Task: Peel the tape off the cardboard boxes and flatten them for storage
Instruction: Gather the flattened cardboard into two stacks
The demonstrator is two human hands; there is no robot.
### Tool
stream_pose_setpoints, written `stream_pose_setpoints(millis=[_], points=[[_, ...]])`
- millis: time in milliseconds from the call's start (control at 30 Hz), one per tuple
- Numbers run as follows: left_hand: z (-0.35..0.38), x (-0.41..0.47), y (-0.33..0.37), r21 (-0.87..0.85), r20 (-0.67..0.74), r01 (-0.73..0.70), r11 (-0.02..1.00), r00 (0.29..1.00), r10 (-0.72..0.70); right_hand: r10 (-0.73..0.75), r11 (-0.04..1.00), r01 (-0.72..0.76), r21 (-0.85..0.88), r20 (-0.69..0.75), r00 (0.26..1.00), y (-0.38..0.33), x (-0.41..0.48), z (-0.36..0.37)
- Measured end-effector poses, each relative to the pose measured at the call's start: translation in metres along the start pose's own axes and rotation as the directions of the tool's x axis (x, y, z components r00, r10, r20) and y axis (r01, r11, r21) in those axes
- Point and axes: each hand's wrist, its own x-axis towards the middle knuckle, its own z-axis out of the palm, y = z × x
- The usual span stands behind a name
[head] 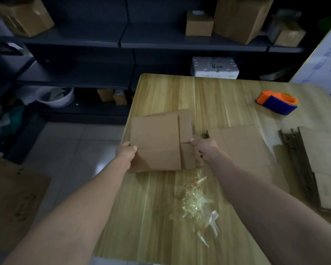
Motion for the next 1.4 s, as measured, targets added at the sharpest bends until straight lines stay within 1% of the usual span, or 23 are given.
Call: stream_pose_setpoints(millis=[100, 167, 200, 267, 300, 367, 467, 533, 600, 700, 767, 833, 933, 1033, 1133, 1267, 1400], points=[[0.004, -0.001, 0.003, 0.0, 0.031, 0.001, 1.0, 1.0, -0.001, 0.027, 0.996, -0.033, 0.08, 0.067, 0.997, -0.009, -0.004, 0.002], [0.007, -0.005, 0.005, -0.022, 0.05, -0.001, 1.0, 0.999, 0.002, -0.001, 0.99, -0.014, 0.142, 0.104, 0.995, -0.013, -0.005, 0.007], [0.008, -0.006, 0.005, -0.041, 0.057, 0.004, 0.999, 0.998, -0.001, -0.01, 0.992, -0.001, 0.123, 0.09, 0.996, -0.015, -0.007, 0.008], [0.007, -0.006, 0.007, -0.088, 0.061, 0.014, 0.996, 0.998, -0.009, -0.066, 0.997, 0.066, 0.05, -0.002, 0.998, -0.017, -0.008, 0.006], [0.005, -0.006, 0.008, -0.115, 0.05, 0.012, 0.993, 0.999, -0.007, -0.095, 0.995, 0.097, 0.021, -0.09, 0.991, -0.018, -0.006, 0.002], [-0.002, -0.006, 0.011, -0.176, 0.006, 0.003, 0.984, 1.0, -0.001, -0.111, 0.989, 0.131, 0.068, -0.244, 0.963, -0.023, -0.006, -0.013], [-0.009, -0.004, 0.016, -0.224, -0.061, -0.004, 0.975, 0.998, -0.01, -0.087, 0.974, 0.16, 0.157, -0.395, 0.915, -0.035, -0.001, -0.05], [-0.007, -0.004, 0.021, -0.207, -0.084, -0.005, 0.978, 0.996, -0.013, -0.079, 0.967, 0.183, 0.179, -0.471, 0.878, -0.044, -0.002, -0.076], [0.003, -0.005, 0.025, -0.182, -0.079, -0.01, 0.983, 0.997, -0.005, -0.056, 0.967, 0.18, 0.18, -0.537, 0.842, -0.047, 0.0, -0.1], [0.027, -0.011, 0.029, -0.032, -0.054, -0.014, 0.999, 0.998, 0.012, -0.044, 0.969, 0.18, 0.167, -0.604, 0.796, -0.039, 0.003, -0.13], [0.044, -0.015, 0.028, 0.052, -0.024, -0.014, 0.999, 1.0, 0.015, -0.031, 0.973, 0.168, 0.16, -0.627, 0.778, -0.028, 0.005, -0.145], [0.059, -0.018, 0.025, 0.093, 0.002, 0.003, 0.996, 1.0, -0.003, -0.025, 0.978, 0.153, 0.141, -0.649, 0.761, -0.018, 0.004, -0.156], [0.072, -0.019, 0.02, 0.105, 0.042, 0.047, 0.993, 0.998, -0.052, -0.004, 0.983, 0.125, 0.136, -0.66, 0.751, -0.008, 0.007, -0.169], [0.083, -0.018, 0.017, 0.119, 0.042, 0.087, 0.989, 0.995, -0.092, 0.006, 0.986, 0.103, 0.131, -0.644, 0.765, 0.001, 0.011, -0.174], [0.093, -0.018, 0.019, 0.075, 0.016, 0.096, 0.993, 0.995, -0.098, 0.02, 0.989, 0.077, 0.127, -0.63, 0.776, 0.007, 0.017, -0.176], [0.102, -0.017, 0.026, 0.018, 0.019, 0.097, 0.995, 0.995, -0.097, 0.038, 0.993, 0.038, 0.115, -0.597, 0.801, 0.013, 0.025, -0.177], [0.106, -0.016, 0.022, -0.001, 0.034, 0.108, 0.994, 0.994, -0.108, 0.013, 0.996, 0.039, 0.08, -0.564, 0.825, 0.017, 0.029, -0.177]])
